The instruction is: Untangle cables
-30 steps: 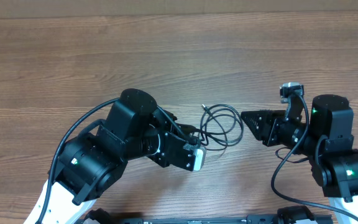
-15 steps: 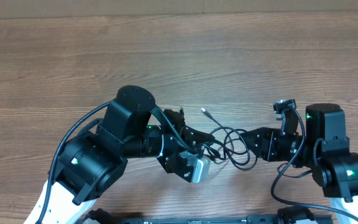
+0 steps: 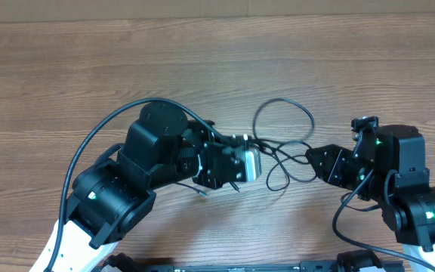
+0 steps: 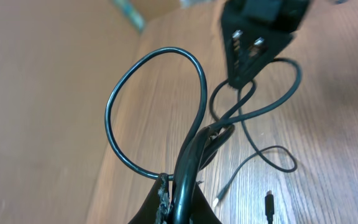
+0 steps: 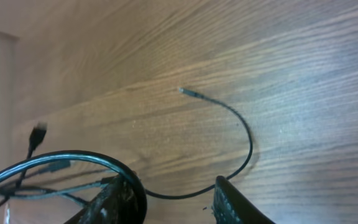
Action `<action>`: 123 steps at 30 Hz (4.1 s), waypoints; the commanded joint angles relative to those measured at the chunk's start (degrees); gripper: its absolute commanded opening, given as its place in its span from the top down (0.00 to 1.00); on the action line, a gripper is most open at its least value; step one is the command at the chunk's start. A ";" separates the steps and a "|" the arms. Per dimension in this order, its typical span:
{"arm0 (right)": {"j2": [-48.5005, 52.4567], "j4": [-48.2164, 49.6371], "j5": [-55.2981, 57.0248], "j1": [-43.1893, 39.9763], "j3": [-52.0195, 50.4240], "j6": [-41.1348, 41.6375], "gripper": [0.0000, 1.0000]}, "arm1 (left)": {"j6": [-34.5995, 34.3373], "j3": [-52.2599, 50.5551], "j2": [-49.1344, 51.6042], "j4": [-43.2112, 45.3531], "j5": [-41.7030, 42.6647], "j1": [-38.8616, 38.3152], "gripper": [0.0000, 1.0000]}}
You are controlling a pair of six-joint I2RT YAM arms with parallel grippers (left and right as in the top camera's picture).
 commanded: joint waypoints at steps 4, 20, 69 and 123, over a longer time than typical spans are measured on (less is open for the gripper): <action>0.02 3.04 3.61 -0.55 0.33 4.68 0.50 | -12.39 1.38 -1.49 1.29 -12.83 0.37 0.96; 0.04 4.46 -9.20 -0.55 7.54 7.28 0.00 | -35.06 1.38 -1.36 0.98 -18.03 0.37 0.96; 0.90 19.71 -13.03 -0.55 7.50 24.13 0.86 | -31.30 1.38 6.03 9.01 19.45 0.31 0.96; 0.90 30.25 -62.45 -0.55 7.50 -34.86 0.96 | -35.67 1.38 3.85 10.67 21.29 8.57 0.00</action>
